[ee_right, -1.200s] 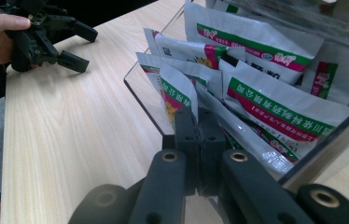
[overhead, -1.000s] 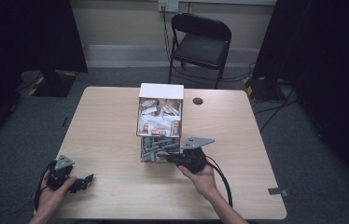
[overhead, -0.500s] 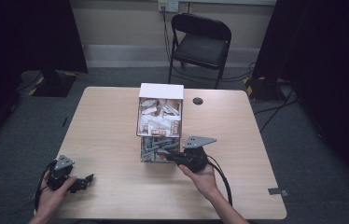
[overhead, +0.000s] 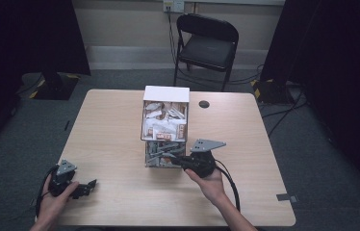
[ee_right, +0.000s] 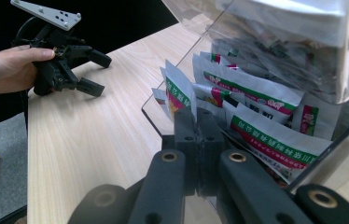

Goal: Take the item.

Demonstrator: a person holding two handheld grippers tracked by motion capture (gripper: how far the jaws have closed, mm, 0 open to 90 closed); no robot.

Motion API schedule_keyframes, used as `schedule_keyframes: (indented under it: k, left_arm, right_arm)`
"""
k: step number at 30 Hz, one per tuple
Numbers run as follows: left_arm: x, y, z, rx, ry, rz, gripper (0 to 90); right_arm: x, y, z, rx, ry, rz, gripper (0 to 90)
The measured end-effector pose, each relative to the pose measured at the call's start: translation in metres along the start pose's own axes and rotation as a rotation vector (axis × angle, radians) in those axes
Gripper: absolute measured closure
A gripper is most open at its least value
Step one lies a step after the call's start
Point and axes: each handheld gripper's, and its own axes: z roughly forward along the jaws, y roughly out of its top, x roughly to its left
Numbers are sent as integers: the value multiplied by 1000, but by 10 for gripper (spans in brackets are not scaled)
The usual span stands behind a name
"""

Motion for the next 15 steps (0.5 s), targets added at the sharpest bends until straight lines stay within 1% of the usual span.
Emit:
schedule_keyframes:
  k: [15]
  left_arm:
    - [0,0,0,-1,0,0,0]
  right_arm:
    - [3,7,-6,-27,10,0,900]
